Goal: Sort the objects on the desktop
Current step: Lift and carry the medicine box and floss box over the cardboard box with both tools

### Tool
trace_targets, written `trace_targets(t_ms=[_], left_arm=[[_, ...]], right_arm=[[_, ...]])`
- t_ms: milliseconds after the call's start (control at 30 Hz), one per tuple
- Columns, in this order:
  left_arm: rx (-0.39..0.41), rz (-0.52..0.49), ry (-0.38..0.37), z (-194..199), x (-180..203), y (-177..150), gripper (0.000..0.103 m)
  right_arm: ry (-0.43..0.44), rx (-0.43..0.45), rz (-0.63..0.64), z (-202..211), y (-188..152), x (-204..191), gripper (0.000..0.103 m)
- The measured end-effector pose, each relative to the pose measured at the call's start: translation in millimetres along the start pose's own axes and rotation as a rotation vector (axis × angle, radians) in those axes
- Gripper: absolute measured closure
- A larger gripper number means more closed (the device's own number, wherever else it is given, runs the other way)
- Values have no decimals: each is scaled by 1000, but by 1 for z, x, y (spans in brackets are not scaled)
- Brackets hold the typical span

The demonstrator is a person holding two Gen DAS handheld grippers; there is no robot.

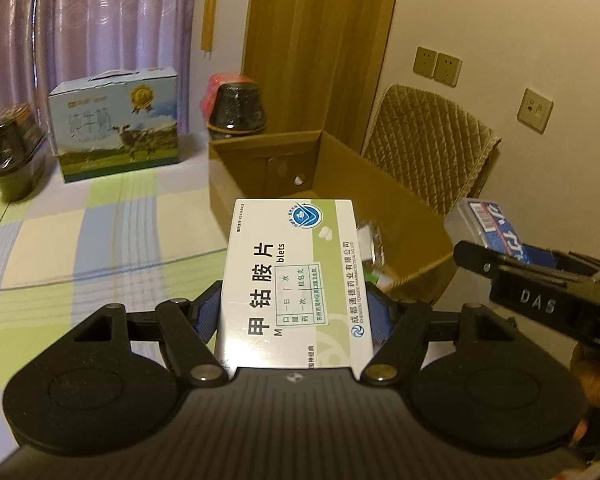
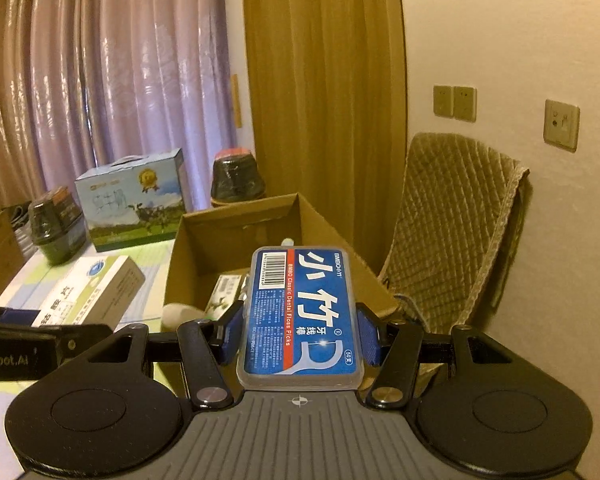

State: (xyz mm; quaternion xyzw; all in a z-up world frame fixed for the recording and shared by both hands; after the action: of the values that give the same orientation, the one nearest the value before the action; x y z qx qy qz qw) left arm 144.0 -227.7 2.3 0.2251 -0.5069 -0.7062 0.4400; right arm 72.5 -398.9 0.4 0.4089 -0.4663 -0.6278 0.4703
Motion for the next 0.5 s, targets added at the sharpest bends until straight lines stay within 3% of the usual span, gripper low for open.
trace_targets(t_ms=[500], left_arm=[[2, 37, -40, -42, 7, 23, 36]], right_arm=[[2, 21, 13, -41, 29, 11, 49]])
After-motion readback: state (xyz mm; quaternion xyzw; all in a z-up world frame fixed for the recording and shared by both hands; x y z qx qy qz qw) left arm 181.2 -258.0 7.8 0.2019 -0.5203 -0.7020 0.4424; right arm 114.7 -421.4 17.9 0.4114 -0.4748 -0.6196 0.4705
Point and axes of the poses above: each gripper's, at about its wrist camera, not at the fingertips, and z roughly against the way its jaws point, x to its right, y to its top, the point moved 5 cm from there along -z, roughly the way its jaws point, and after that the axes turned 14 degrees about x, right-handed, at the moved point
